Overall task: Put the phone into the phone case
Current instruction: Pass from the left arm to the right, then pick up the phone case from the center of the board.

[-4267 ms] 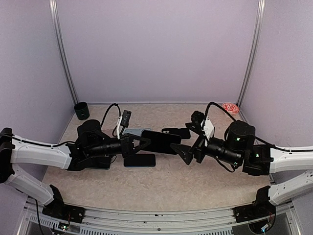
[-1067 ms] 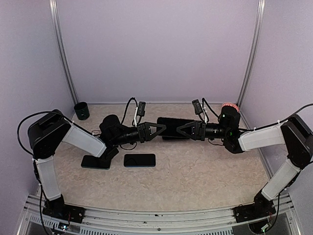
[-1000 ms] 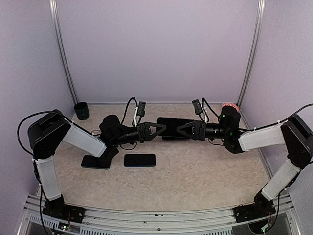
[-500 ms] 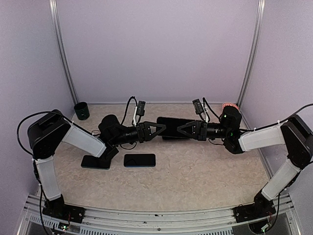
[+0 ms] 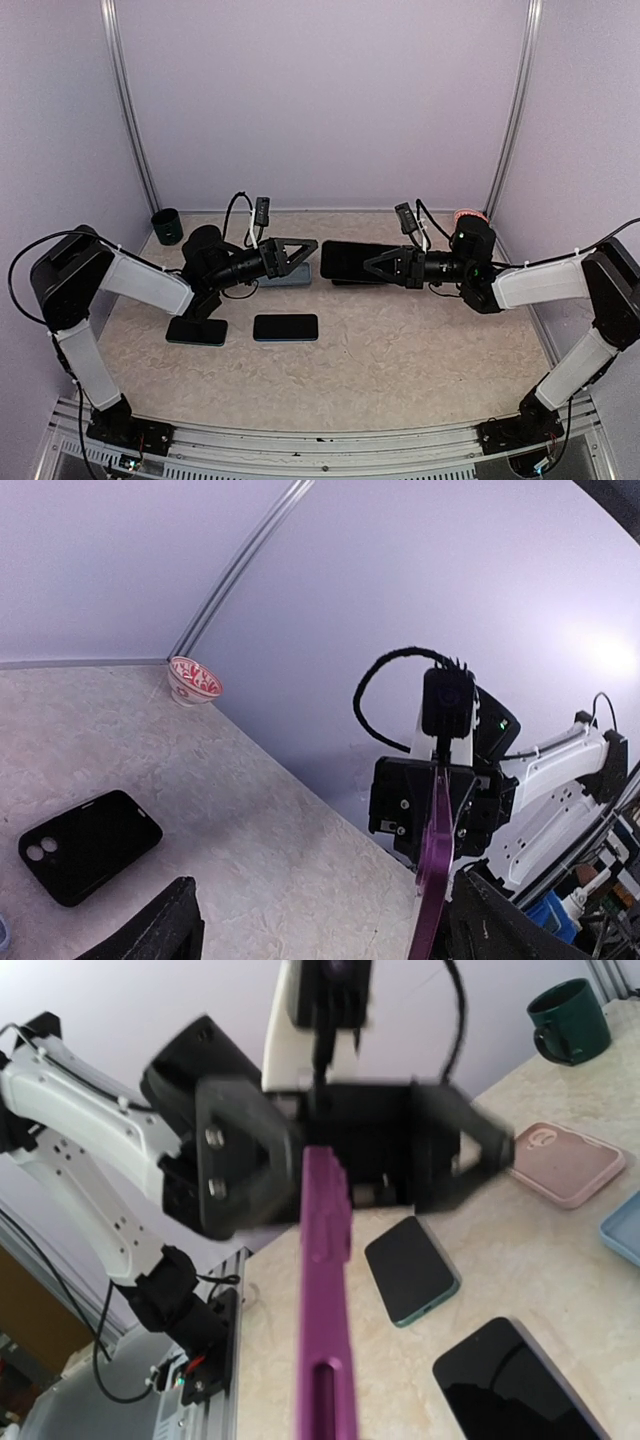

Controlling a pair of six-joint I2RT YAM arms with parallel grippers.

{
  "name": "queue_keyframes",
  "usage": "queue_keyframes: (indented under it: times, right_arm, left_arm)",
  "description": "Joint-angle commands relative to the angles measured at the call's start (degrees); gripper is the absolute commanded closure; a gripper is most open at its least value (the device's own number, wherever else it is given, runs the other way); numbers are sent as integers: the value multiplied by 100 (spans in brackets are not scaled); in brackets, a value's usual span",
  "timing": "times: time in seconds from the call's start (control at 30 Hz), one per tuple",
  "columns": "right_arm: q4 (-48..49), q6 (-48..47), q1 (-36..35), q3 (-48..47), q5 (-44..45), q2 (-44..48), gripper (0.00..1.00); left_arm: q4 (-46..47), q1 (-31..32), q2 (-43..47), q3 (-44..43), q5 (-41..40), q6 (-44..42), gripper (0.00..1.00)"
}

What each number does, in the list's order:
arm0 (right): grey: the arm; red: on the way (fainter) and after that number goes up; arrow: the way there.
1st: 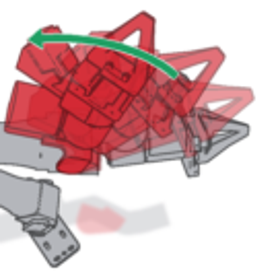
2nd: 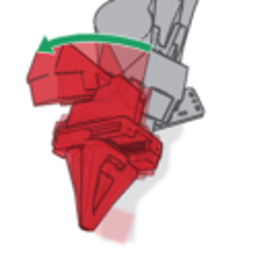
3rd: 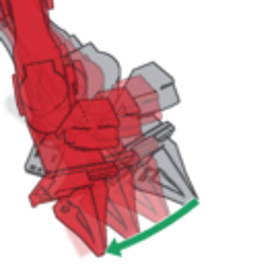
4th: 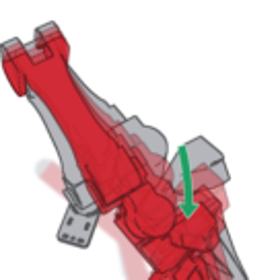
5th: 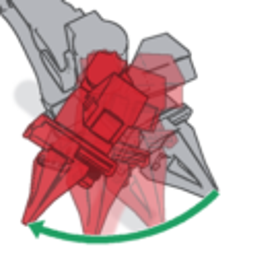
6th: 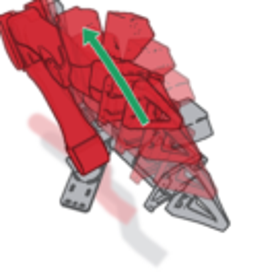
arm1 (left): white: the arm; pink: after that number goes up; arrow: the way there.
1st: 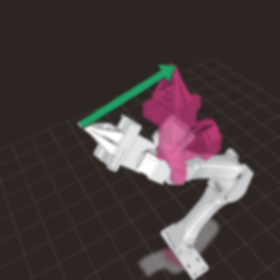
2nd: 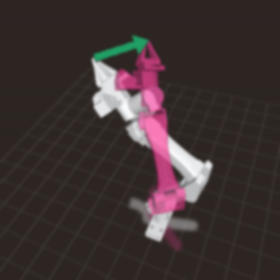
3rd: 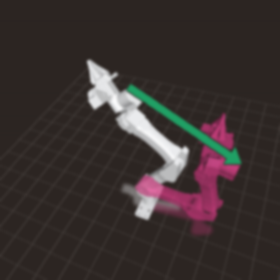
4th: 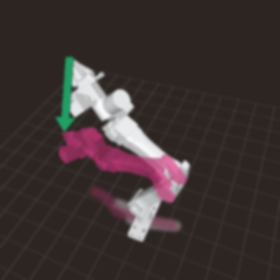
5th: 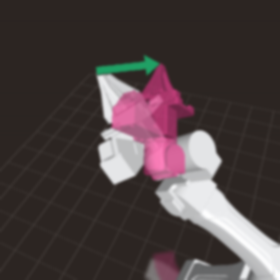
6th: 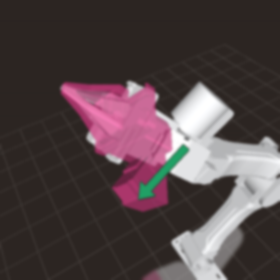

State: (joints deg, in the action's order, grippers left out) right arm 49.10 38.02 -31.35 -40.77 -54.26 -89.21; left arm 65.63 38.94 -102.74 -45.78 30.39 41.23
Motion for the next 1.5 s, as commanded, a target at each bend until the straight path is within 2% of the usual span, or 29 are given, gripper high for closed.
queue_keyframes:
  times: [0.0, 0.07, 0.27, 0.43, 0.63, 0.7, 0.77, 0.93, 1.27, 1.47]
  right_arm:
    - [-339, -411, 6, 8, 121, 384, 100]
    - [-494, -522, 6, 42, 198, 468, 100]
    - [-1114, -897, 2, 26, 493, 703, 100]
    - [-1552, -1146, 2, 35, 775, 862, 100]
    - [-1656, -1276, 0, 120, 899, 949, 100]
    - [-1613, -1248, -2, 143, 900, 949, 100]
    - [-1589, -1223, -3, 149, 910, 949, 100]
    - [-1645, -1219, -2, 165, 979, 1015, 100]
    - [-2262, -1462, -2, 180, 1531, 1489, 100]
    - [-2303, -1461, -2, 274, 1585, 1606, 100]
  left_arm:
    - [-438, -203, 418, 135, -401, -276, 12]
    - [-671, -232, 536, 147, -517, -409, 1]
    - [-1256, -339, 864, 237, -925, -617, 1]
    - [-2402, -409, 1326, 263, -2402, -879, 1]
    - [-3041, -475, 2045, 550, -3834, -1314, 1]
    - [-3137, -631, 2316, 637, -3944, -1298, 1]
    - [-3625, -716, 2362, 450, -4199, -1433, 1]
    - [-4868, -746, 1938, -298, -4806, -1561, 1]
    - [-5980, -889, 820, -985, -5179, -1286, 5]
    - [-6211, -932, 244, -1227, -5235, -1306, 11]
